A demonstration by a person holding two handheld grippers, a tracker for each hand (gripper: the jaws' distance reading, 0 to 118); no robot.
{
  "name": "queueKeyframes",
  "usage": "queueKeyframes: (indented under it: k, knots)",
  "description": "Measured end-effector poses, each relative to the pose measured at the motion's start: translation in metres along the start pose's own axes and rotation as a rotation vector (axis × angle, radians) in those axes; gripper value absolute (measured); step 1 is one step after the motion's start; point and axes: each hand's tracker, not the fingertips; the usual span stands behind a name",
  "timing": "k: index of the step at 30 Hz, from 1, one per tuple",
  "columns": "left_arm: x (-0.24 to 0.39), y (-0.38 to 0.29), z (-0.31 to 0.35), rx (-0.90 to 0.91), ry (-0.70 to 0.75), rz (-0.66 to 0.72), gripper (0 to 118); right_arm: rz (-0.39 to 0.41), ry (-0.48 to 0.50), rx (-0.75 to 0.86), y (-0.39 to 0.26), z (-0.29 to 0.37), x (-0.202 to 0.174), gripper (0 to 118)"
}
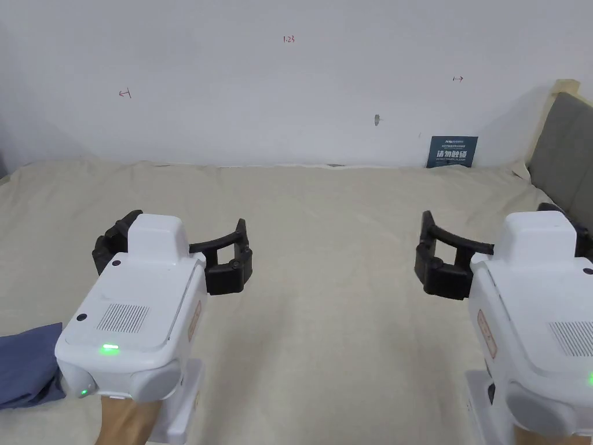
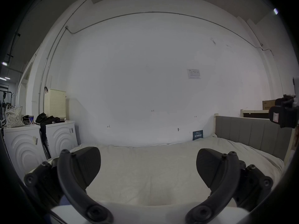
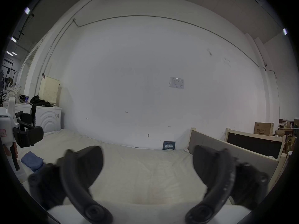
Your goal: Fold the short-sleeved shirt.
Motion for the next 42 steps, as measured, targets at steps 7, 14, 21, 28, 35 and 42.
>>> queueKeyframes:
  k: [7,14,21,28,35,42]
  knots:
    - [0.0006,-0.0012,-0.0022,-0.01,0.004,-0.007,118,-0.027,-0.016,-0.003,-0.0012,-0.0012,0.0011,118]
    - [0.001,-0.0007,-0.0025,-0.006,0.01,0.004,118,-0.029,-0.02,-0.004,-0.0014,-0.0015,0.0022,118]
    - [0.0016,0.0001,-0.0019,0.001,0.018,0.004,118,-0.027,-0.017,-0.004,-0.0006,-0.0013,0.0009,118]
    - [0.0018,-0.0012,-0.0022,-0.009,0.021,0.017,118,-0.025,-0.017,-0.006,0.0001,-0.001,0.0002,118]
    - [0.0031,-0.0017,-0.0013,-0.013,0.021,0.013,118,-0.028,-0.015,-0.007,-0.0008,-0.0012,0.0006,118]
    - [0.0029,-0.0016,0.0002,-0.004,0.021,0.012,118,-0.032,-0.018,-0.003,-0.0006,-0.0001,0.0006,118]
